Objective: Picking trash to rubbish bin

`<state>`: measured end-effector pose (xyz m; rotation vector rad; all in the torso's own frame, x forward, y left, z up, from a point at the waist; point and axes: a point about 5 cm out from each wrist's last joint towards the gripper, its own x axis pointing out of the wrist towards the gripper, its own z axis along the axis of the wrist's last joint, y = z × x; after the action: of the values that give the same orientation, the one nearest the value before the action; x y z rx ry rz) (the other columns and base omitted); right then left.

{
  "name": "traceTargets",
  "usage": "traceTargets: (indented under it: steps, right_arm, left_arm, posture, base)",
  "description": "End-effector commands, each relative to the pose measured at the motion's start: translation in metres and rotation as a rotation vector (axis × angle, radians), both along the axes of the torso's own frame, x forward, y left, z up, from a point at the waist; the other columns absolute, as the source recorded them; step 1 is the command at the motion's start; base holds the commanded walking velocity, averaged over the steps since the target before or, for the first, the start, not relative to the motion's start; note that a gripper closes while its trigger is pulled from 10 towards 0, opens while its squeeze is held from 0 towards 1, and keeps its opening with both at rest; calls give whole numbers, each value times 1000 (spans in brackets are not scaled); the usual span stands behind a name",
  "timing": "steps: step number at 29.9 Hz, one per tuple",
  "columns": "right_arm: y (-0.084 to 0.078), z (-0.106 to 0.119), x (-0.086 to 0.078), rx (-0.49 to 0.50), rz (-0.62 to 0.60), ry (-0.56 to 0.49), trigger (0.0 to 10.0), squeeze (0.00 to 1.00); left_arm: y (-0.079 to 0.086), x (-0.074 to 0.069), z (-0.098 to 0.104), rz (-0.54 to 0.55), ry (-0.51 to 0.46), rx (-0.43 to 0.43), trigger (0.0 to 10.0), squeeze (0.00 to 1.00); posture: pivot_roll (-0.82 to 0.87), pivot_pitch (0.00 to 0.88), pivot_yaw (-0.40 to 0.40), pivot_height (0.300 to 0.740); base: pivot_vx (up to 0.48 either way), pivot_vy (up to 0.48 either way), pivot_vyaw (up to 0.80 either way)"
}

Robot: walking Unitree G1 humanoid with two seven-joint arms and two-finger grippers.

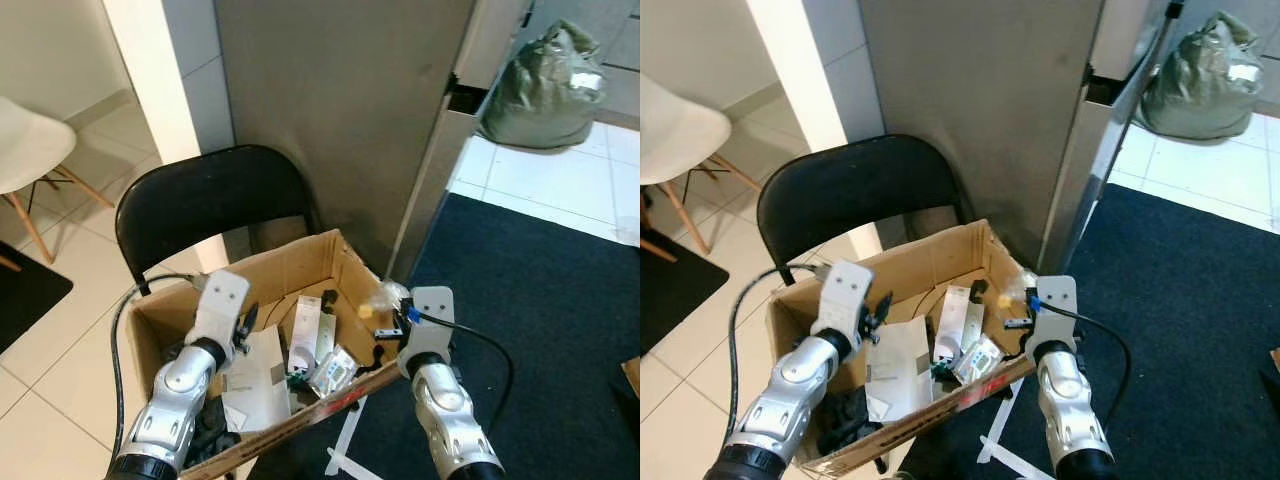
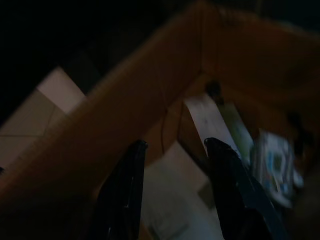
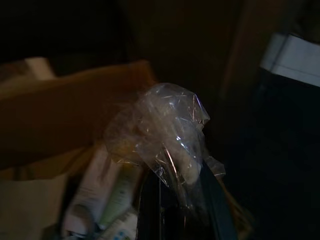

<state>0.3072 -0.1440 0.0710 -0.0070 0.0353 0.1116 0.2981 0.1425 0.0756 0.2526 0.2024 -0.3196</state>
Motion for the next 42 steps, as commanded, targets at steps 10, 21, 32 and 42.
traceTargets:
  steps: [10, 21, 32, 42]
  right_arm:
    - [49, -5, 3, 26, 372, 83, 10000, 0]
    - [77, -13, 7, -52, 465, 130, 10000, 0]
    - [83, -12, 8, -51, 458, 119, 10000, 1000]
    - [67, -13, 11, 13, 332, 101, 10000, 0]
  left_arm:
    - [9, -13, -23, -60, 185, 71, 10000, 0]
    - [-3, -21, -19, -198, 224, 37, 10000, 0]
    - [-7, -24, -18, -217, 231, 42, 10000, 0]
    - [-6, -25, -19, -190, 229, 51, 10000, 0]
  posture:
    - [21, 111, 34, 740]
    - [37, 108, 38, 740]
    - [39, 113, 38, 740]
    - [35, 118, 50, 740]
  base:
    - [0, 0, 0]
    - [0, 0, 0]
    - [0, 0, 0]
    - [0, 0, 0]
